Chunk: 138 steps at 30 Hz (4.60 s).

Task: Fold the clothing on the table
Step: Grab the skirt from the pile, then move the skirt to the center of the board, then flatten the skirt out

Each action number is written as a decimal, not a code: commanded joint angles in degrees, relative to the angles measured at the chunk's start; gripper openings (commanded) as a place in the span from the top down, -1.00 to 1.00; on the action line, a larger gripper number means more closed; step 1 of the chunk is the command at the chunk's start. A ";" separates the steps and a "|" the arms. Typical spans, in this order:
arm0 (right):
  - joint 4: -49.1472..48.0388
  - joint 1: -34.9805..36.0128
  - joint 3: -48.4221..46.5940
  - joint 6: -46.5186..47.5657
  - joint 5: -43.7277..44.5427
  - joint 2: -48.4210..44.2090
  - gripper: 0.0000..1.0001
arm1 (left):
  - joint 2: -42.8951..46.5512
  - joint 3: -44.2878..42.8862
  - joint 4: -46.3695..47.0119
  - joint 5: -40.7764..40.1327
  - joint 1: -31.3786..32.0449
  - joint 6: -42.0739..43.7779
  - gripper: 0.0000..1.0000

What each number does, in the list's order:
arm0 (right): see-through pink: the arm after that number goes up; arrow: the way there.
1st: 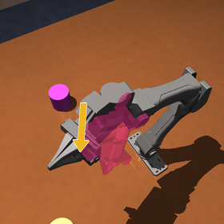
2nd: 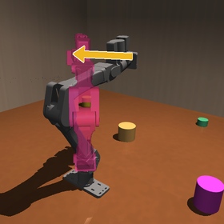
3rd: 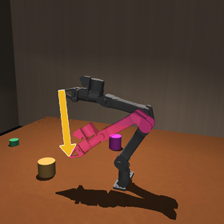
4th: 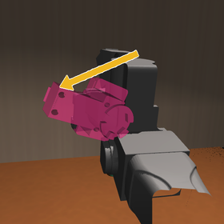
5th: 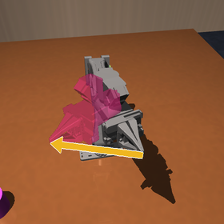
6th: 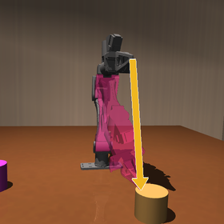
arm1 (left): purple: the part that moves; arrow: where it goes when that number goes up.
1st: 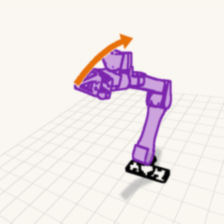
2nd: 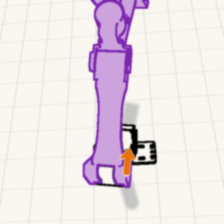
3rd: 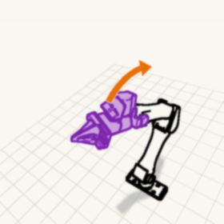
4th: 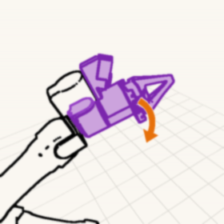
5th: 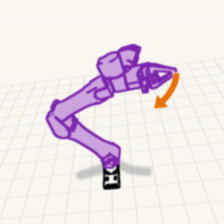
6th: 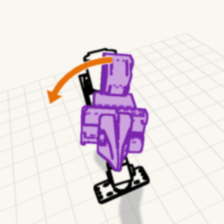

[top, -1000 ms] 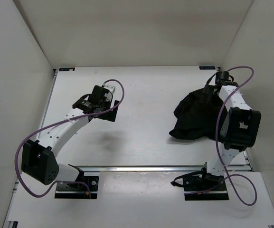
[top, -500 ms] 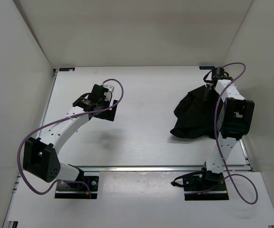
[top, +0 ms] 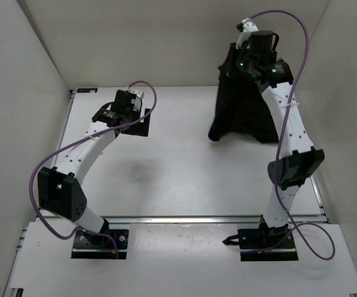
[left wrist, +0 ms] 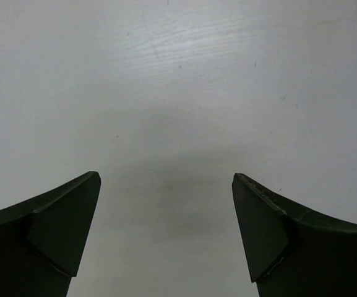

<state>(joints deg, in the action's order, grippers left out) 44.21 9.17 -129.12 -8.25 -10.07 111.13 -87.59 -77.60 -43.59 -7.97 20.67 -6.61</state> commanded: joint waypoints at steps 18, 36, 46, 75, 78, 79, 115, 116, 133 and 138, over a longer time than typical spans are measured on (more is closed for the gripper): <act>-8.42 -3.86 74.25 -4.05 -19.63 -34.75 1.00 | 4.01 -6.96 -1.15 -2.14 -3.27 -2.79 -0.97; -19.33 9.17 57.00 4.63 -10.69 -23.53 -0.41 | 2.95 9.21 3.43 -1.79 0.70 -12.27 -0.91; -18.63 23.08 32.71 15.81 -4.70 2.59 -0.47 | 2.26 18.63 4.22 1.64 -1.07 -15.98 0.64; -17.92 15.46 16.53 12.73 12.32 10.86 1.00 | -7.24 23.90 11.95 6.82 -1.16 -18.00 1.00; -16.70 9.40 16.36 11.51 12.53 14.09 0.77 | -8.21 23.82 11.69 7.52 -0.63 -17.82 1.00; -13.74 6.94 13.83 9.94 10.96 14.81 0.48 | -8.38 23.64 11.86 7.53 -0.97 -17.65 1.00; -20.13 -0.03 61.89 7.81 -15.51 -7.52 -0.17 | 20.53 50.25 30.31 14.66 12.73 -48.91 -0.75; -20.30 0.32 61.71 7.72 -15.34 -6.90 -0.14 | 21.14 51.40 30.32 13.34 12.82 -49.89 -0.73; -20.83 0.85 56.26 9.39 -17.18 -1.53 0.07 | 24.05 56.33 33.14 4.63 18.09 -60.54 -0.45; -21.61 0.94 57.66 9.13 -17.01 -1.88 0.26 | 21.76 56.60 35.33 3.66 19.68 -62.03 -0.36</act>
<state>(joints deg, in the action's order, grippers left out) 24.47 10.04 -71.00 0.25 -26.35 109.54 -64.86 -22.11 -9.15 -2.22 39.40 -66.50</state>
